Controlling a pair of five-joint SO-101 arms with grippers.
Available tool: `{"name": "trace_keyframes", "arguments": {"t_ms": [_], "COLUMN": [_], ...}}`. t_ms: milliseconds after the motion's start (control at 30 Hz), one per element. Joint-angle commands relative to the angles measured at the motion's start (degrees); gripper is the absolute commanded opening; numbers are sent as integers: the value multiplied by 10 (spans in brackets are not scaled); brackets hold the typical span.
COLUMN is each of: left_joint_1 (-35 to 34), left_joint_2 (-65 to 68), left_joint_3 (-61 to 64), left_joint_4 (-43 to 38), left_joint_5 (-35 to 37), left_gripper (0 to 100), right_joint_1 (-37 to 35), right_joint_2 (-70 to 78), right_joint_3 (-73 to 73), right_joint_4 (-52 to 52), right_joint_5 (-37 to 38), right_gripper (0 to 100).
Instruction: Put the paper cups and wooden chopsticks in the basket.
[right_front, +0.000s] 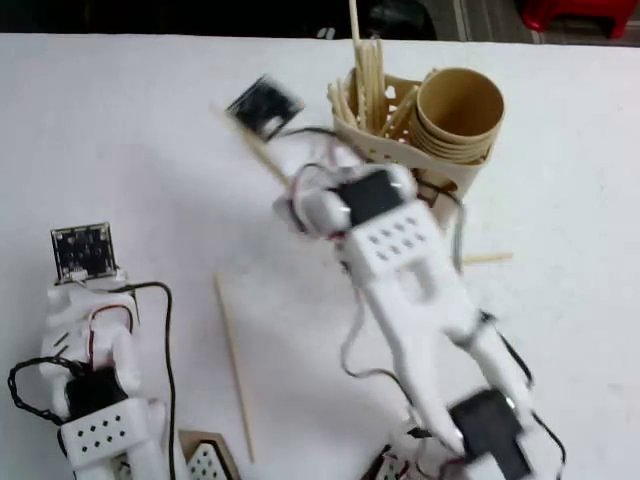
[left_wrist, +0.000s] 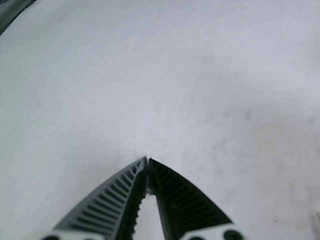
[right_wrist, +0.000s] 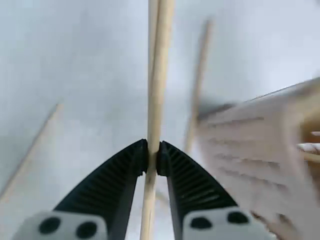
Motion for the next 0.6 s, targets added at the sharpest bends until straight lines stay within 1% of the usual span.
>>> {"name": "trace_keyframes", "arguments": {"t_ms": [0,167,300,400,567], "left_joint_1": [-2,-1,-1,-1,-1], "left_joint_2": [-7,-7,-7,-7,-7], "left_joint_3": [-5,-5,-5,-5,-5], "left_joint_4": [-7,-7,-7,-7,-7], "left_joint_5": [-7,-7,-7,-7,-7], "left_gripper": [24,24,24,24,24], "right_joint_1": [37,80,112,129,144], "right_joint_2": [-96,-133,-130,-120,-90], "right_joint_3": [-4,-3,7,31,115], "right_joint_4": [-78,-218,-330,-436,-609], "right_joint_5": [-48,-94,-96,-96,-96], "right_gripper": [18,18,18,18,18]}}
